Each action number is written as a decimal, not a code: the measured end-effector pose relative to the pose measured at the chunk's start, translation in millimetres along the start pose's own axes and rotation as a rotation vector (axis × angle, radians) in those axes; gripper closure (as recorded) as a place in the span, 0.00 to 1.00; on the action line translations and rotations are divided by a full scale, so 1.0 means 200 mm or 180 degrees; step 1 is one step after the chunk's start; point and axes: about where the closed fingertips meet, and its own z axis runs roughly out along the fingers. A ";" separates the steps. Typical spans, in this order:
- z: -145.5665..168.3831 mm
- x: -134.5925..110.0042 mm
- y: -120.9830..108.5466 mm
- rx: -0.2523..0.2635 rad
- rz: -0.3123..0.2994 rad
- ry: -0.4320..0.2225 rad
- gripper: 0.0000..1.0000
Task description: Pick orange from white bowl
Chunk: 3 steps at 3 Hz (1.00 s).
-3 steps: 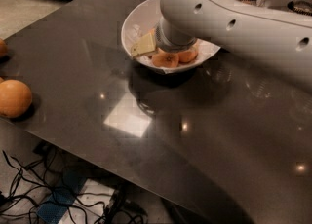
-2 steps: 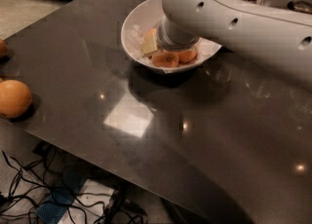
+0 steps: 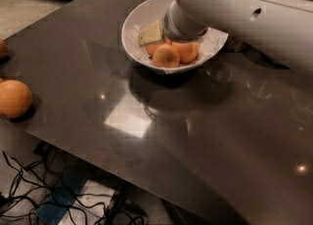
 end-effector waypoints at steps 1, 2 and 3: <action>-0.04 0.01 0.00 0.0014 0.0021 0.0002 0.09; -0.03 0.05 0.00 -0.0019 0.0036 0.0040 0.00; -0.03 0.05 0.00 -0.0019 0.0036 0.0040 0.00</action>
Offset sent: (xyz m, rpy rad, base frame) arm -0.0145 -0.0029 -0.0122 0.0201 0.0402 0.0027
